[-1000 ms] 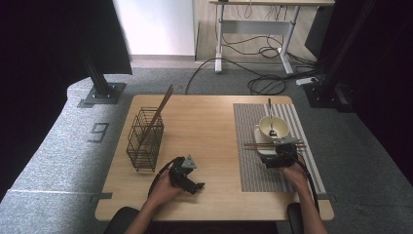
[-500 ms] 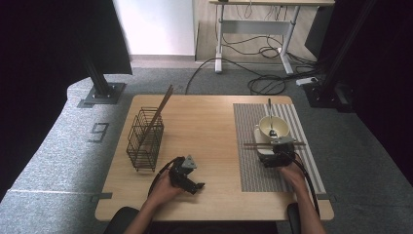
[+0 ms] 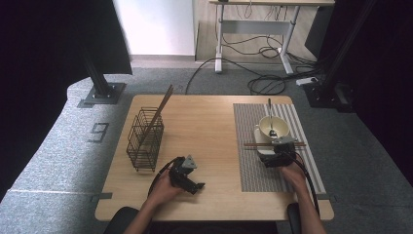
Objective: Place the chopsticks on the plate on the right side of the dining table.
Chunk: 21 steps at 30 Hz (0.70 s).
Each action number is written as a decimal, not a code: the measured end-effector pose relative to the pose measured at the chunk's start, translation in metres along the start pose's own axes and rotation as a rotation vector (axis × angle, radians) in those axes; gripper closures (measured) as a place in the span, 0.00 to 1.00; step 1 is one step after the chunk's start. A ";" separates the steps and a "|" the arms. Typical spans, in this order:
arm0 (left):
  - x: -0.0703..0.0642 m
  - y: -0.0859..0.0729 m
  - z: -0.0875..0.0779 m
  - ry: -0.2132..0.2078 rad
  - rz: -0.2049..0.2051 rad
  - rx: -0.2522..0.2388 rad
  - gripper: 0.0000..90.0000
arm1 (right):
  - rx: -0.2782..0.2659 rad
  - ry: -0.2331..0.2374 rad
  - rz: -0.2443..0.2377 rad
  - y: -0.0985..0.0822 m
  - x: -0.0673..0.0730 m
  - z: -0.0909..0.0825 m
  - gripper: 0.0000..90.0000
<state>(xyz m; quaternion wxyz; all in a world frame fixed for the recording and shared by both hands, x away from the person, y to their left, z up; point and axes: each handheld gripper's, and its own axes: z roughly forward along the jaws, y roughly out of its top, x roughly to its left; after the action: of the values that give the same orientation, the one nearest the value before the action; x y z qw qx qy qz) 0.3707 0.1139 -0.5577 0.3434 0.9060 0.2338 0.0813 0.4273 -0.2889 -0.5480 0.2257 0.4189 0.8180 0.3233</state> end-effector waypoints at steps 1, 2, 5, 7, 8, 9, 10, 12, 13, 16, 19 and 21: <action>0.000 0.000 0.000 0.000 0.000 0.000 0.00 | -0.009 -0.004 0.008 0.000 0.000 -0.002 0.02; 0.000 0.000 0.000 0.000 0.000 0.000 0.00 | -0.015 -0.009 0.013 0.000 -0.001 -0.004 0.02; 0.000 0.000 0.000 0.000 0.000 0.000 0.00 | -0.042 -0.040 0.041 -0.001 -0.007 -0.013 0.02; 0.000 0.000 0.000 0.000 0.000 0.000 0.00 | -0.050 -0.067 0.058 -0.003 -0.011 -0.017 0.02; 0.000 0.000 0.000 0.000 0.000 0.000 0.00 | -0.052 -0.079 0.069 -0.005 -0.014 -0.019 0.02; 0.000 0.000 0.000 0.000 0.000 0.000 0.00 | -0.055 -0.096 0.080 -0.006 -0.018 -0.021 0.02; 0.000 0.000 0.000 0.000 0.000 0.000 0.00 | -0.060 -0.121 0.094 -0.009 -0.022 -0.023 0.02; 0.000 0.000 0.000 0.000 0.000 0.000 0.00 | -0.053 -0.156 0.104 -0.013 -0.029 -0.027 0.02; 0.000 0.000 0.000 0.000 0.000 0.000 0.00 | -0.050 -0.171 0.110 -0.014 -0.032 -0.028 0.02; 0.000 0.000 0.000 0.000 0.000 0.000 0.00 | -0.053 -0.227 0.115 -0.021 -0.040 -0.032 0.02; 0.000 0.000 0.000 0.000 0.000 0.000 0.00 | -0.057 -0.253 0.132 -0.026 -0.046 -0.034 0.02; 0.000 0.000 0.000 0.000 0.000 0.000 0.00 | -0.058 -0.270 0.140 -0.029 -0.050 -0.034 0.02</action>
<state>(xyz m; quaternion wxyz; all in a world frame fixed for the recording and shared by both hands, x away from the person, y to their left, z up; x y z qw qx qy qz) 0.3707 0.1138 -0.5577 0.3434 0.9060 0.2337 0.0813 0.4170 -0.3551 -0.5402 0.3228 0.5078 0.7392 0.3025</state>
